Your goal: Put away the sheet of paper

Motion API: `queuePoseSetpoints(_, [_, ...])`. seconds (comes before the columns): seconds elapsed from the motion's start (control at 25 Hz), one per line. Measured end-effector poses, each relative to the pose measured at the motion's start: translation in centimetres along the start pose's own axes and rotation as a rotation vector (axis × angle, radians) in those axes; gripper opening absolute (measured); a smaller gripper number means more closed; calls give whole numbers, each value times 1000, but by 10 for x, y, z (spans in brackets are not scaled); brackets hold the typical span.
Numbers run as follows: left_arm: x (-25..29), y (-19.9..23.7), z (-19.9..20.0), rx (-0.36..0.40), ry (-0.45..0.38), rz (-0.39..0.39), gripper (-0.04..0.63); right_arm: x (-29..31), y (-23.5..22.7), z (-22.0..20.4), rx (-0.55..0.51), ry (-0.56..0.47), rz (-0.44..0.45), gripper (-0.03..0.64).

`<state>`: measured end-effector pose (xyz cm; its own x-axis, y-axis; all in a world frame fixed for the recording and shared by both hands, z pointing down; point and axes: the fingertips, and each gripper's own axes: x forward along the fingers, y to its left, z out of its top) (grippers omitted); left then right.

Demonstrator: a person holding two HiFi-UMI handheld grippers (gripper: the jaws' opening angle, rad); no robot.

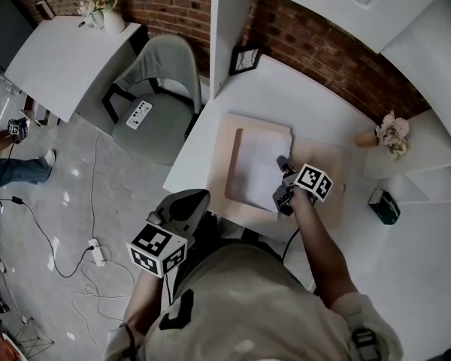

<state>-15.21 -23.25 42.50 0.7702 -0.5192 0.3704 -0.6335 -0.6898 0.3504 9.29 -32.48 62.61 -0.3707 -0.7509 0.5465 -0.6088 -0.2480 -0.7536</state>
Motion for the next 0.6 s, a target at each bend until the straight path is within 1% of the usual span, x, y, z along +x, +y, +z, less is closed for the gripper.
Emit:
queuePoseSetpoints(0.32, [-2, 13, 2, 2, 5, -3, 15, 11, 9, -8, 15, 17, 21, 28])
queuePoseSetpoints(0.6, [-3, 20, -2, -20, 5, 9, 15, 23, 17, -12, 27, 40, 39, 28])
